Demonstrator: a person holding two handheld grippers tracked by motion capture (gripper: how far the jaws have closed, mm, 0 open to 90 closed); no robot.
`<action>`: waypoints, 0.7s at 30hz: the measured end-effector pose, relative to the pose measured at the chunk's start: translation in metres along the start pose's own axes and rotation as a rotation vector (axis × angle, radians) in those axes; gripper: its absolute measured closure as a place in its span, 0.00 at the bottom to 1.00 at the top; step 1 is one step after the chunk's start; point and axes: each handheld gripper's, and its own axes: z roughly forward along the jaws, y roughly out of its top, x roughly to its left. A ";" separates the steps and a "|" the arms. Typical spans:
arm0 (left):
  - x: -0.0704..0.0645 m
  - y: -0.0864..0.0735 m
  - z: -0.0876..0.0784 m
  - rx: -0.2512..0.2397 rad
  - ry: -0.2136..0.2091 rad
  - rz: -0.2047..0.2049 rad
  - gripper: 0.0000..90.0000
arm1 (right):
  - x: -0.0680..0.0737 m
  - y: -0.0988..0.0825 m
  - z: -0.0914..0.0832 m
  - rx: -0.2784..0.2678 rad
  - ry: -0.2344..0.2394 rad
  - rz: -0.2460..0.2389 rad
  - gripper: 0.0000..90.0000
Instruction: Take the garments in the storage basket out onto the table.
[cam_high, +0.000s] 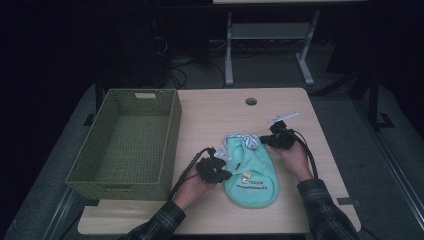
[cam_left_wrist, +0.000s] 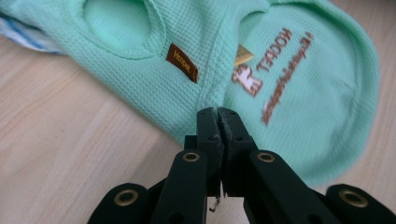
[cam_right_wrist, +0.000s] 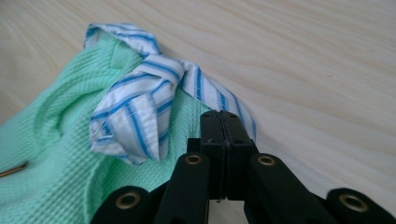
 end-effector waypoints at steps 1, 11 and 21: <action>-0.001 0.000 -0.001 -0.001 0.000 -0.002 0.98 | -0.002 0.000 0.000 -0.001 -0.005 0.005 0.99; -0.007 0.000 0.005 0.015 0.001 0.032 0.87 | -0.014 -0.005 0.005 0.008 -0.028 0.035 0.90; 0.007 0.009 -0.006 -0.039 0.001 -0.007 0.99 | -0.007 -0.012 -0.024 -0.032 0.020 0.006 0.97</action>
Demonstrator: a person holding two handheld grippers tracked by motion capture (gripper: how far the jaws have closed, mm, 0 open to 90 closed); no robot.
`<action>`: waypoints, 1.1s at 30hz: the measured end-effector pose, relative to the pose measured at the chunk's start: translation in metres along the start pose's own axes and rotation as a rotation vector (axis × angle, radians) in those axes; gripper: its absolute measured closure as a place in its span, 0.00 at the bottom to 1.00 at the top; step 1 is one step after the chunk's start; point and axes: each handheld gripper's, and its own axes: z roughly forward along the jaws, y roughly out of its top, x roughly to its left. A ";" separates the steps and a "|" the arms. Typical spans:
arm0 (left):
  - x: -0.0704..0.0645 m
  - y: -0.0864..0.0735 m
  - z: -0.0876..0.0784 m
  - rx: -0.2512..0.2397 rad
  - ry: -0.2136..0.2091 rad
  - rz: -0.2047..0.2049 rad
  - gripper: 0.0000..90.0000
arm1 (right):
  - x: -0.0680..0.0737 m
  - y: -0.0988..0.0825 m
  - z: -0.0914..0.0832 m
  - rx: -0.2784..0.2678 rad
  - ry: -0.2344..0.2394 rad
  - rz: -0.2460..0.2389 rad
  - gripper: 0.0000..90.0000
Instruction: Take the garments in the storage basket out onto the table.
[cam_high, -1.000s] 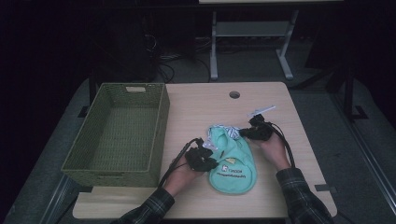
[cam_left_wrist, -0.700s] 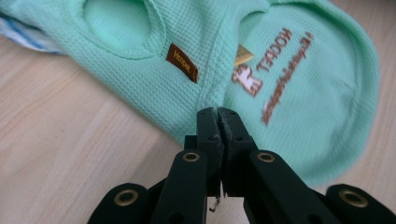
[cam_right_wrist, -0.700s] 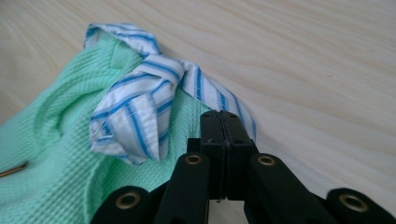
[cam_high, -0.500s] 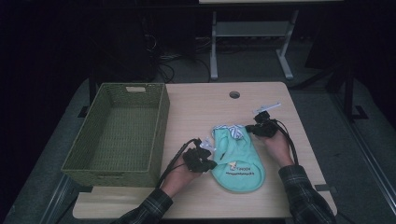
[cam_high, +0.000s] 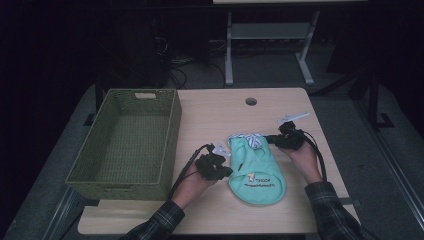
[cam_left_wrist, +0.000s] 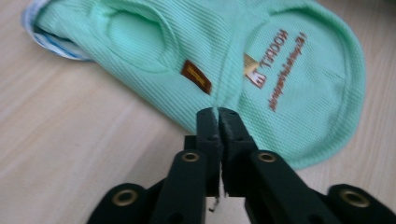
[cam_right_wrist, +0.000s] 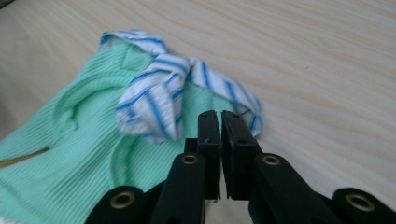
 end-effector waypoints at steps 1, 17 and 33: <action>0.001 0.001 0.000 -0.005 0.001 -0.006 0.99 | 0.002 -0.002 -0.002 0.001 0.006 -0.003 0.98; 0.020 0.016 0.032 0.014 0.022 -0.011 0.99 | 0.033 -0.050 -0.029 0.022 0.030 -0.042 1.00; 0.007 0.007 0.038 0.075 0.004 0.031 0.99 | 0.040 -0.066 -0.021 0.080 0.027 -0.064 1.00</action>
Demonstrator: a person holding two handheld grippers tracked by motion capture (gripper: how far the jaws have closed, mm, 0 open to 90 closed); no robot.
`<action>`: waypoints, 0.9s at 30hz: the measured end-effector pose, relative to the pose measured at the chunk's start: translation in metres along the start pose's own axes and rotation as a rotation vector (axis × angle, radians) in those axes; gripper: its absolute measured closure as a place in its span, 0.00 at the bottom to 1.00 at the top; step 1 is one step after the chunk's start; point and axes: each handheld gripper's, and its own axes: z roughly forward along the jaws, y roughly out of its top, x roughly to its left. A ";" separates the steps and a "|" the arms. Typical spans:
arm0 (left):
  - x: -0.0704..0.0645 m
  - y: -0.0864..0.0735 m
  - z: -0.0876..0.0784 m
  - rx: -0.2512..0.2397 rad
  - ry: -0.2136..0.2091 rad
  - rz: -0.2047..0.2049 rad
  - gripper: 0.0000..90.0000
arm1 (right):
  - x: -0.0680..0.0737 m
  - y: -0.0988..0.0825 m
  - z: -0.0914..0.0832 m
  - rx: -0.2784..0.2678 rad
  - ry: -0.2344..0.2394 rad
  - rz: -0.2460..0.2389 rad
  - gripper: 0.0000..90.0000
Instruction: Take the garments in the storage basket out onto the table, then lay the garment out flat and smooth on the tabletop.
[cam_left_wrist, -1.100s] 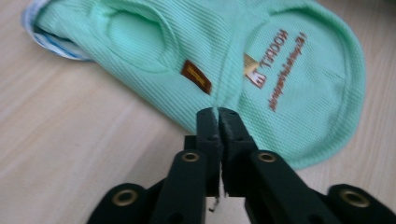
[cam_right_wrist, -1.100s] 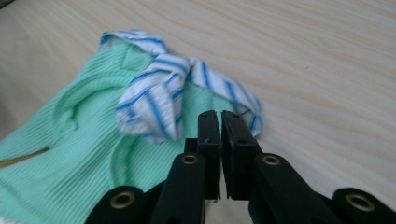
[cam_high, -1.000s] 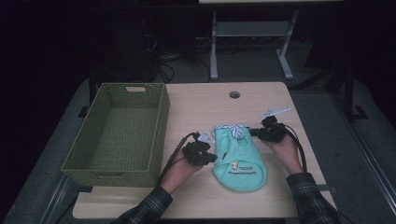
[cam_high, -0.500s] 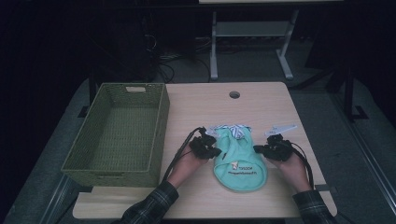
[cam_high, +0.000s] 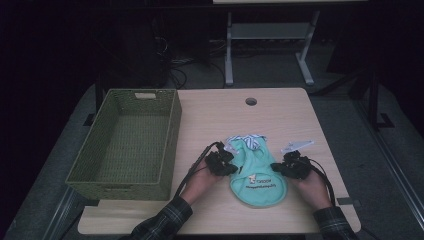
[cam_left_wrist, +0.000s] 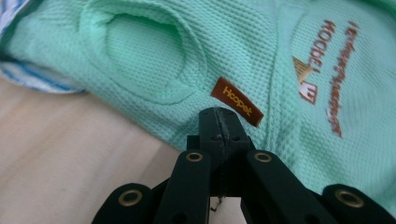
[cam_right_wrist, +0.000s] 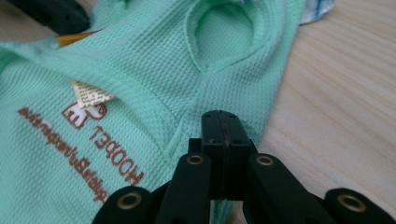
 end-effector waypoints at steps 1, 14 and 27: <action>-0.003 -0.001 0.000 -0.006 -0.005 -0.013 0.99 | 0.000 0.000 0.000 -0.002 0.002 0.001 1.00; -0.051 -0.002 0.001 0.047 -0.109 0.084 0.99 | 0.000 0.003 0.002 0.006 -0.013 -0.026 1.00; -0.029 -0.001 -0.021 -0.018 -0.056 0.023 0.90 | -0.002 0.002 0.002 -0.005 0.003 -0.023 1.00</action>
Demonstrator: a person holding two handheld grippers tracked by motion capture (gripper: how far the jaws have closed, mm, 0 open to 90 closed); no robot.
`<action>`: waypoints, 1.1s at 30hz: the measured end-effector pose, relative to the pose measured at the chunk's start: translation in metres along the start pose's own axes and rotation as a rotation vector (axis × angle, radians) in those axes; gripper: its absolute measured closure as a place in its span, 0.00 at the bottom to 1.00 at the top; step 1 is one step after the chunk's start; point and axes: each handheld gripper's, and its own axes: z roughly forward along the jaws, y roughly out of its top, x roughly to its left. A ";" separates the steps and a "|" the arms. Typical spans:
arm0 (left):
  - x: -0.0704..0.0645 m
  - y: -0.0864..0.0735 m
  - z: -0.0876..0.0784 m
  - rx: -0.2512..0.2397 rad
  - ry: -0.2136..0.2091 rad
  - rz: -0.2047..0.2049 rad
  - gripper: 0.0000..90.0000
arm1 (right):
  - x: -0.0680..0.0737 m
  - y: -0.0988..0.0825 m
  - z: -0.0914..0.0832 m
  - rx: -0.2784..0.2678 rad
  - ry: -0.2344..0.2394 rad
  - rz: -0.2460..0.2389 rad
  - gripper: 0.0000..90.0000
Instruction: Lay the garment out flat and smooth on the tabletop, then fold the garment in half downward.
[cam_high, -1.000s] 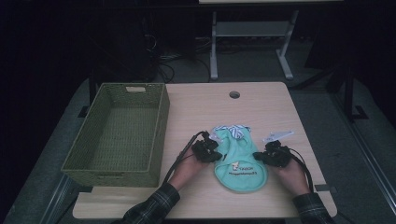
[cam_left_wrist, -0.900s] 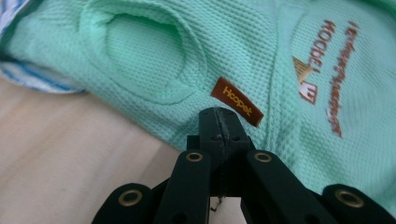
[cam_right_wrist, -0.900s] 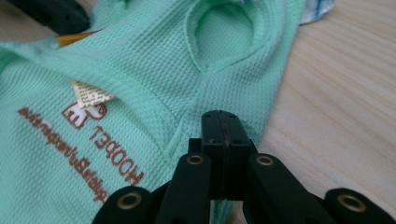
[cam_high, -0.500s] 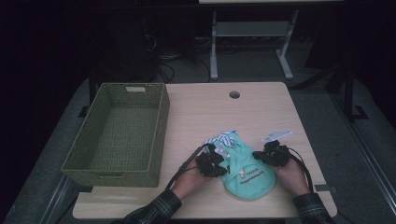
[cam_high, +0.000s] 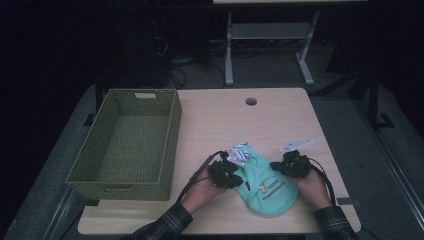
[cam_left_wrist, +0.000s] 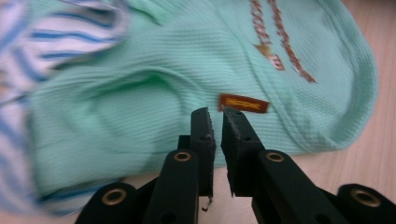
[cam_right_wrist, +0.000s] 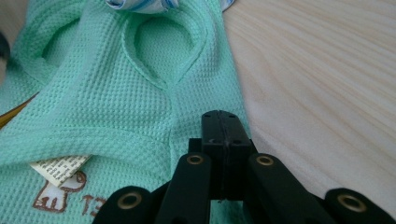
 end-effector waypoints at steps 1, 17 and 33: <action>0.003 0.000 -0.003 -0.011 0.011 -0.014 0.89 | 0.000 0.000 0.000 0.001 0.000 -0.001 1.00; 0.059 -0.013 -0.019 -0.094 0.162 -0.174 0.64 | -0.002 -0.001 0.000 -0.009 0.008 0.000 1.00; 0.064 -0.022 0.001 -0.028 0.180 -0.146 0.71 | -0.002 0.000 0.000 -0.008 0.015 -0.002 0.98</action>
